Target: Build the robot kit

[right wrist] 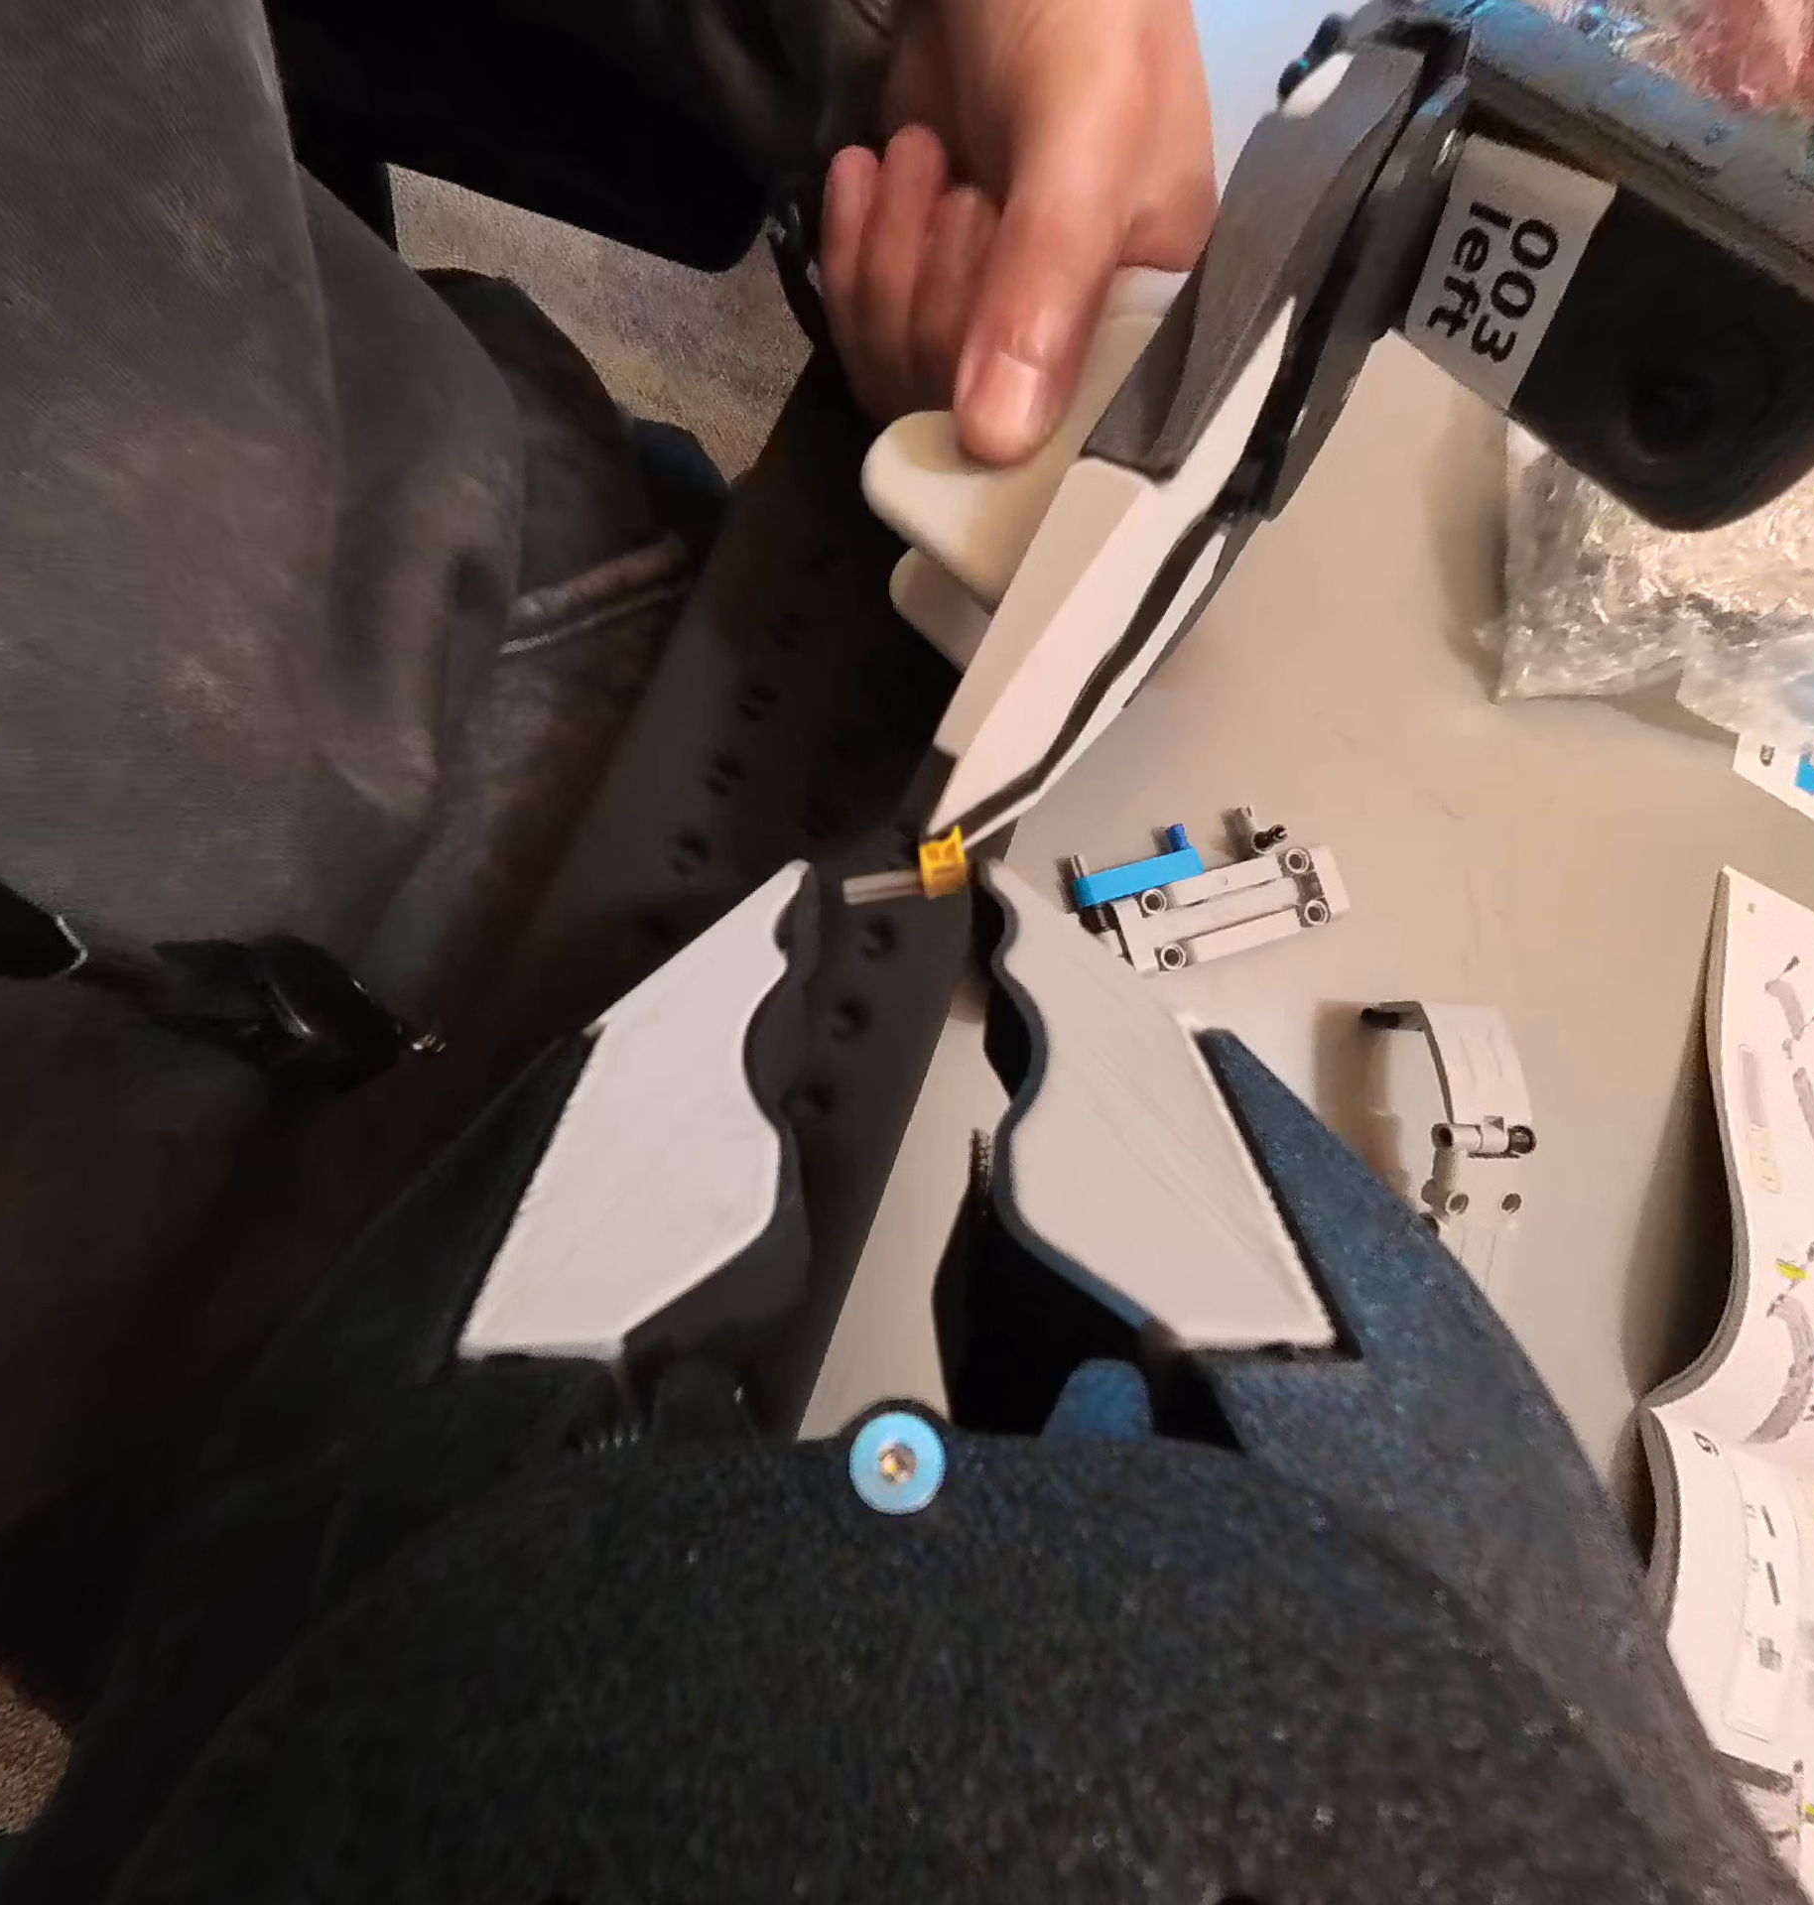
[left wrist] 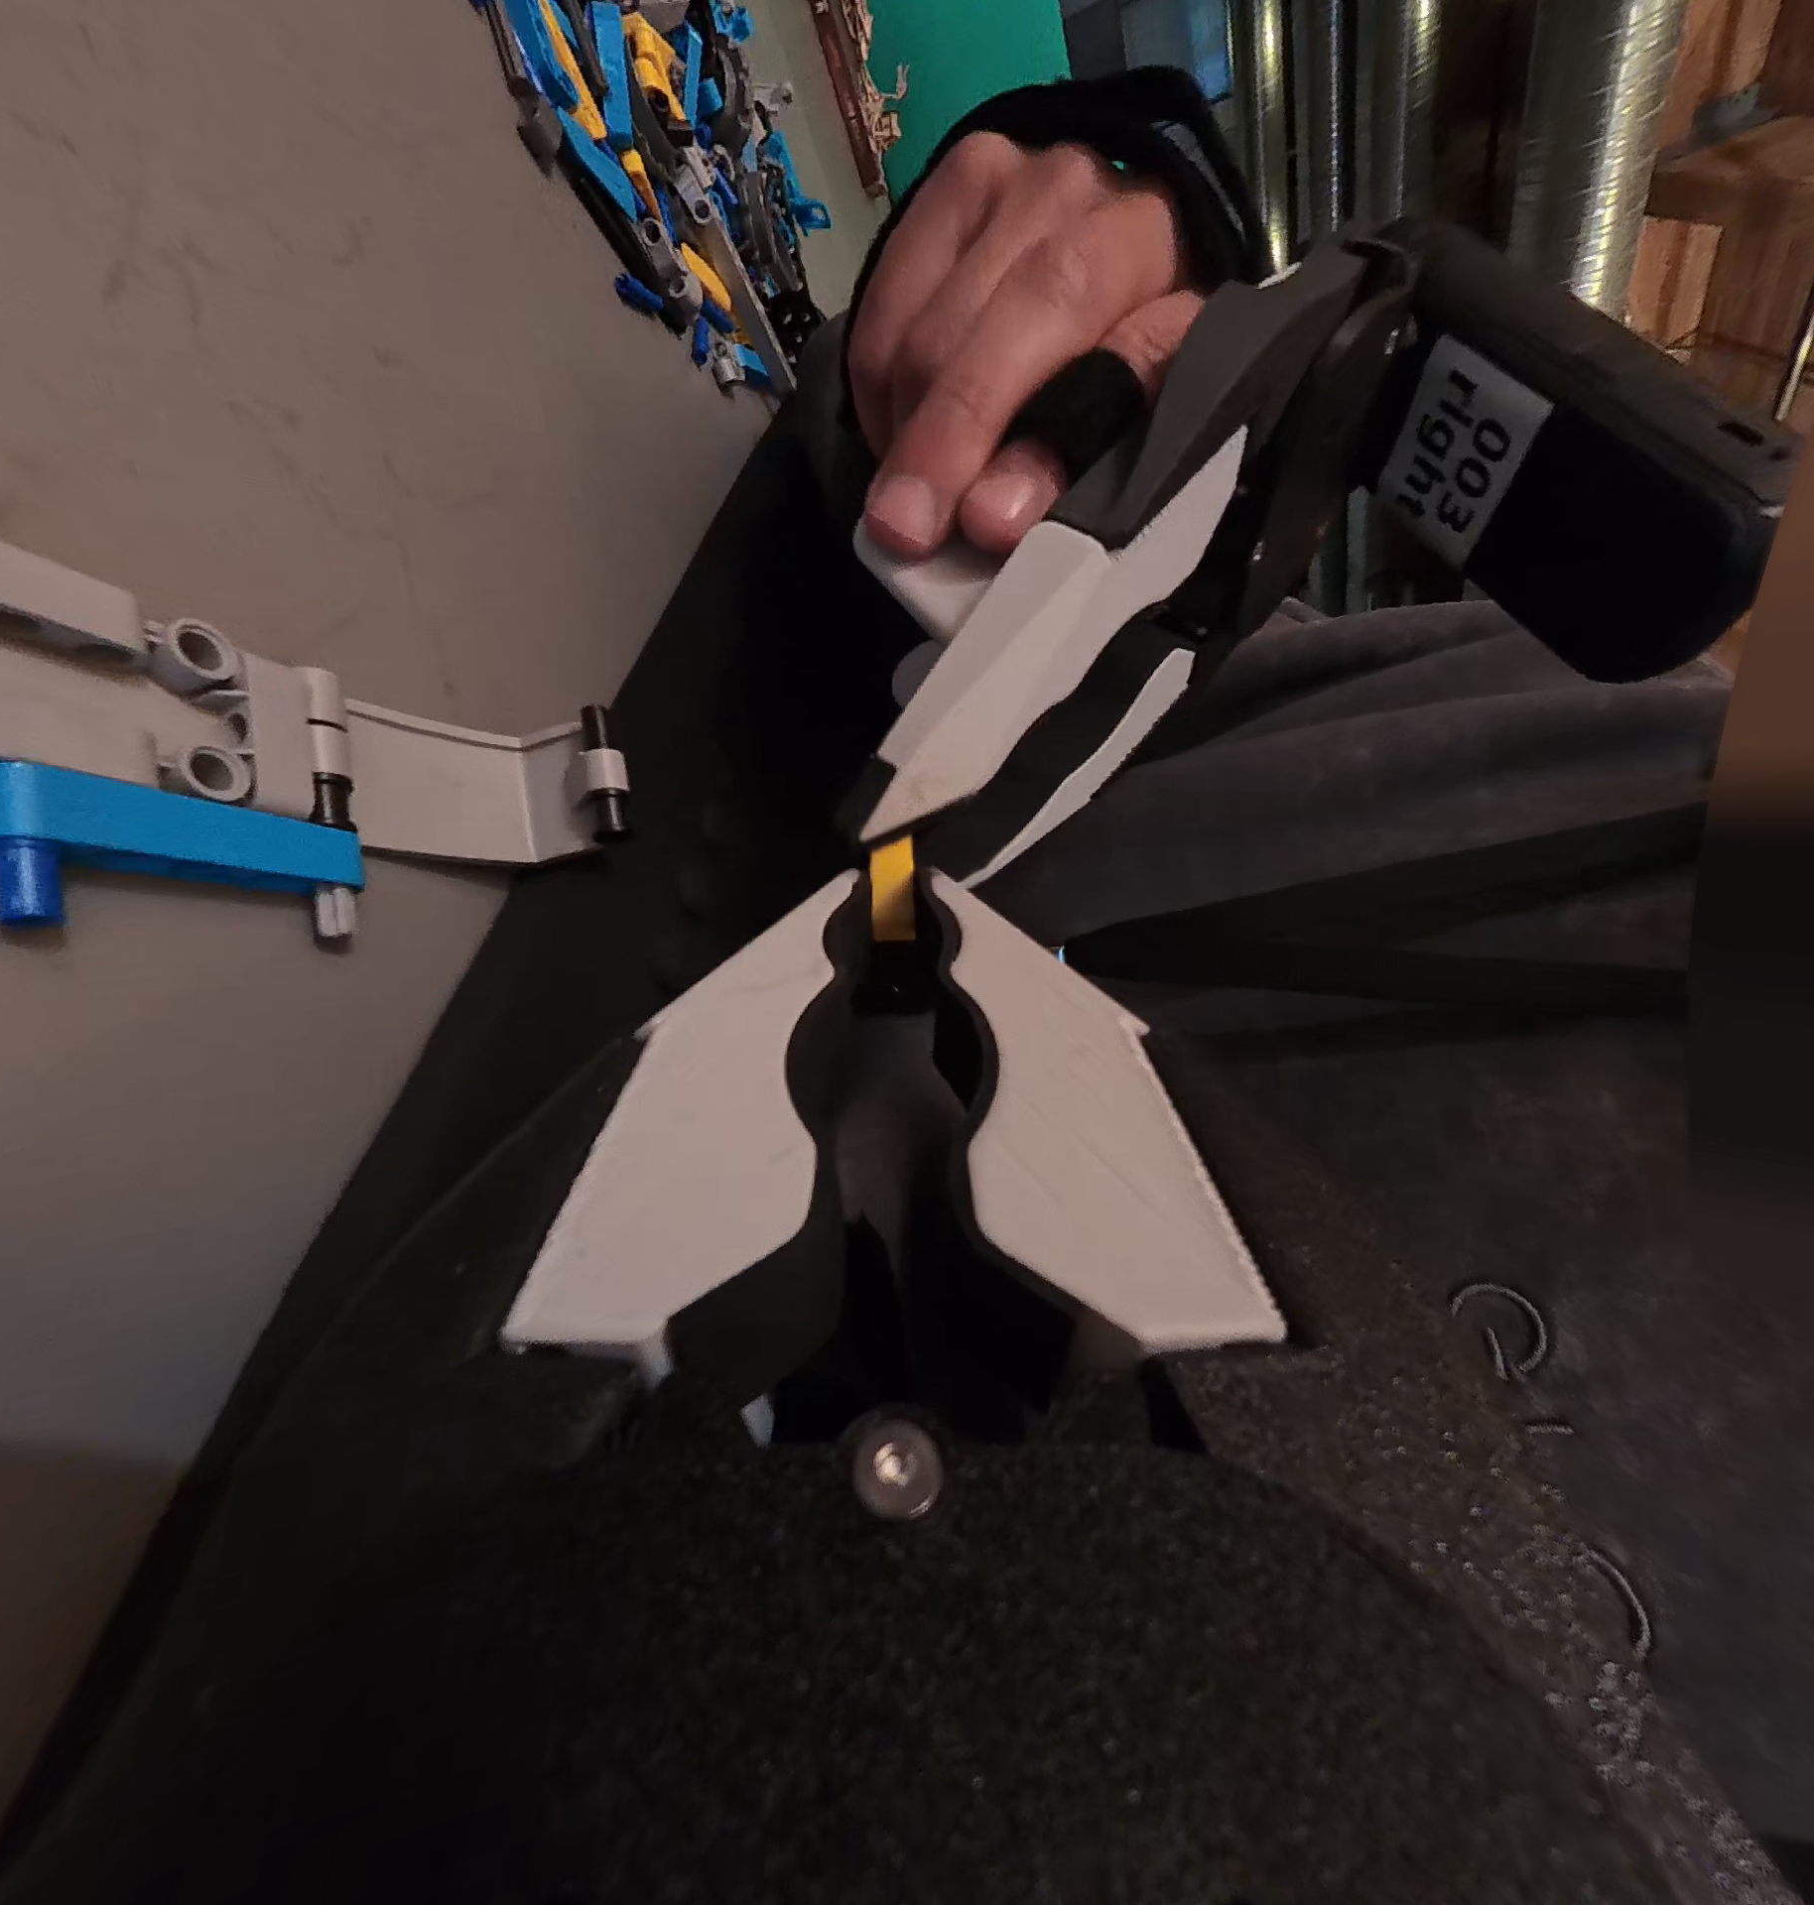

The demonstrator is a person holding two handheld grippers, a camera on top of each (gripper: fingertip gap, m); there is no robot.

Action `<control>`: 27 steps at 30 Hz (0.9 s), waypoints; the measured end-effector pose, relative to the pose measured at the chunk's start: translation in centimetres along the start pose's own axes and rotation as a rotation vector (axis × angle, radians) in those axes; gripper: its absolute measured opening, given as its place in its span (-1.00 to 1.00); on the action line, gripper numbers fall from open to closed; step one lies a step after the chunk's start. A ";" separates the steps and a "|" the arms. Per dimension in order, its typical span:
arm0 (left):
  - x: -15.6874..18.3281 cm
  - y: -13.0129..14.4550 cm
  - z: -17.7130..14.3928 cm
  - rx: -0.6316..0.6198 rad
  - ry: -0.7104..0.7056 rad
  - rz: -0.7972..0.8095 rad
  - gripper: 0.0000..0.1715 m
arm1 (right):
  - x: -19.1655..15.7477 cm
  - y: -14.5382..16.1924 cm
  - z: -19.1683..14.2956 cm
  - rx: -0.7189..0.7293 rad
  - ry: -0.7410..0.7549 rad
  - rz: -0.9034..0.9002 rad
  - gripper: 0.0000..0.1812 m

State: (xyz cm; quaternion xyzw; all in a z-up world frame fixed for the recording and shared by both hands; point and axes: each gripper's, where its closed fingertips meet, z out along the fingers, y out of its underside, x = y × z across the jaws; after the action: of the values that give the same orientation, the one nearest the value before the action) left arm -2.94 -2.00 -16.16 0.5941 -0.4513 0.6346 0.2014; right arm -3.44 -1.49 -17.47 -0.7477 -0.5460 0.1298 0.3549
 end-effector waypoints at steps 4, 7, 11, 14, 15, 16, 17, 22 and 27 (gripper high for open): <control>-0.2 0.0 0.0 0.001 -0.017 0.000 -0.93 | 0.3 0.3 0.1 -0.026 0.023 -0.004 -0.75; -0.1 -0.2 -0.1 0.012 -0.008 -0.001 -0.93 | 0.8 0.2 -0.1 -0.016 0.064 -0.011 -0.68; -0.3 0.0 0.0 0.004 -0.023 0.002 -0.93 | 0.3 0.4 0.1 -0.026 0.027 -0.007 -0.75; -0.4 0.0 0.1 0.003 -0.027 0.003 -0.93 | 0.3 0.5 0.2 -0.029 0.012 0.016 -0.75; -0.4 -0.1 0.1 0.006 -0.029 0.003 -0.93 | 0.3 0.6 0.2 -0.027 0.009 0.024 -0.75; -0.4 -0.1 0.0 0.011 -0.029 0.002 -0.93 | 0.4 0.6 0.2 -0.025 0.012 0.028 -0.75; -0.4 -0.2 0.0 0.014 -0.028 0.001 -0.93 | 0.4 0.6 0.1 -0.025 0.016 0.026 -0.76; -0.8 -0.5 -0.2 0.038 -0.052 -0.004 -0.93 | 0.9 0.8 0.4 -0.028 0.038 0.035 -0.78; -0.7 -0.3 -0.1 0.025 -0.054 0.006 -0.92 | 0.7 0.7 0.4 -0.030 0.034 0.030 -0.78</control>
State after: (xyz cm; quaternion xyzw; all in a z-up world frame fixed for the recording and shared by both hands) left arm -2.64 -1.58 -16.72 0.6121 -0.4505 0.6245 0.1800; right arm -2.87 -0.80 -18.10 -0.7632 -0.5304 0.1142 0.3511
